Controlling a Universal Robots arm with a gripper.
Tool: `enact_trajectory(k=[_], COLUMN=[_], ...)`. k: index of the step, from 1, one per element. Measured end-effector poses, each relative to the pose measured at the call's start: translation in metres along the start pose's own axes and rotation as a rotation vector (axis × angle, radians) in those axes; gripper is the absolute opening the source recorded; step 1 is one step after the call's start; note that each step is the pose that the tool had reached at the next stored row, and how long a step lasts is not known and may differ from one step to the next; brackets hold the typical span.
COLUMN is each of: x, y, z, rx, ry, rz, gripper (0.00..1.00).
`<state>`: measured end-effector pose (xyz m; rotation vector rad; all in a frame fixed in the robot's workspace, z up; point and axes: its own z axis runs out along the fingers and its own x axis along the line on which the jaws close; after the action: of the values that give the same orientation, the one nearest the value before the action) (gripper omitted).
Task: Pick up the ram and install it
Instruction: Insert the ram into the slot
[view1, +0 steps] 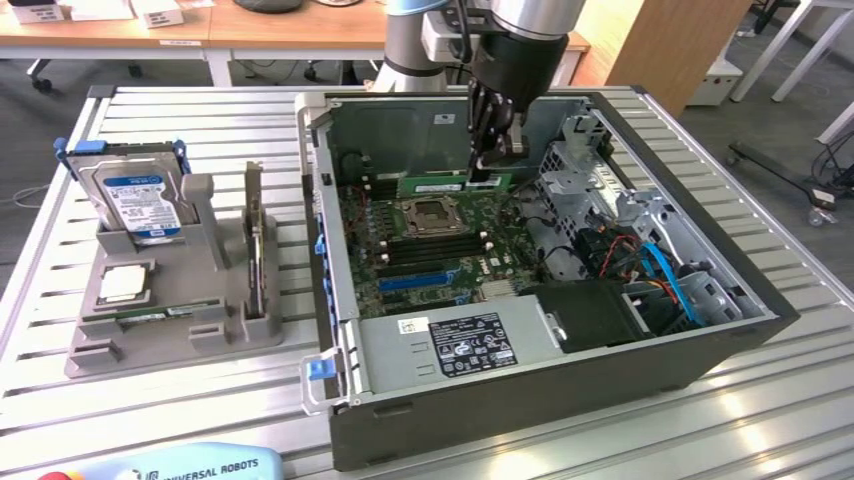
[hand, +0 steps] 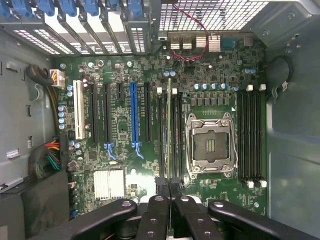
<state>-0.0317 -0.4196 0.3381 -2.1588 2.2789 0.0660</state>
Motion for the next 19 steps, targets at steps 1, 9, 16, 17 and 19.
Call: enact_trajectory(k=[1,9,16,17,19], x=[0.000,-0.004,-0.004,-0.004,-0.004], y=[0.0001,0.0002,-0.0001,-0.0001,-0.0001], z=[0.0001,0.0036,0.0132,0.0143,0.0169], rx=[-0.0001,-0.0001,0.0000,-0.0001,0.0000], ry=[0.0002,0.0002,0.0001,0.0002,0.0002], rz=[0.000,0.000,0.000,0.000,0.000], gripper=[0.11,0.11,0.11,0.11,0.11])
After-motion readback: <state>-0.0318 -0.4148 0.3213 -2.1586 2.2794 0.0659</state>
